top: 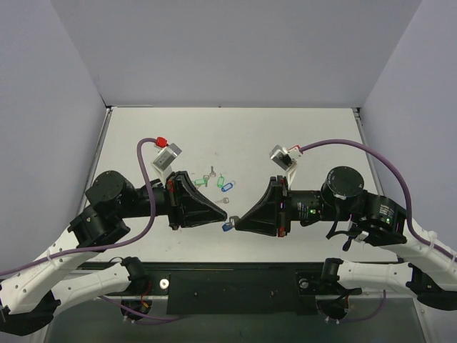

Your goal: Remove the keys from the keyring

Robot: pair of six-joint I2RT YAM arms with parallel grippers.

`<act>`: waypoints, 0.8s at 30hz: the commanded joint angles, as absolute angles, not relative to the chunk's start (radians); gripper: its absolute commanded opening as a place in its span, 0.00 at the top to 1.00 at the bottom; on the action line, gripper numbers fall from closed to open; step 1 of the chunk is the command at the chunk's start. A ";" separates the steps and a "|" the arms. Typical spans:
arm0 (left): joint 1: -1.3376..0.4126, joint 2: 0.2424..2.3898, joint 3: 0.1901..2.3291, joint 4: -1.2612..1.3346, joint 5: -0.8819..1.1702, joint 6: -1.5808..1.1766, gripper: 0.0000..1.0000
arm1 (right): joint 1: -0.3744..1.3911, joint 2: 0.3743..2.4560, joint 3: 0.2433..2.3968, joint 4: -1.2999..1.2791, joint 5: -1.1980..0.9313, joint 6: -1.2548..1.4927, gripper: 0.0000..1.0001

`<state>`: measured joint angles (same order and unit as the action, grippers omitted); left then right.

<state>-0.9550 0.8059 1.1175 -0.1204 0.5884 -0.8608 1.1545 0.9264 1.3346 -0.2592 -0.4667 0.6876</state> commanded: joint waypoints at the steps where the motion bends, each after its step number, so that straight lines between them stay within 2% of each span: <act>1: -0.963 0.804 1.132 -0.078 0.598 -0.858 1.00 | 1.161 0.923 1.374 -0.239 -0.457 0.687 1.00; 24: -0.976 0.818 1.196 -0.227 0.643 -0.781 1.00 | 1.163 0.943 1.399 -0.293 -0.462 0.669 1.00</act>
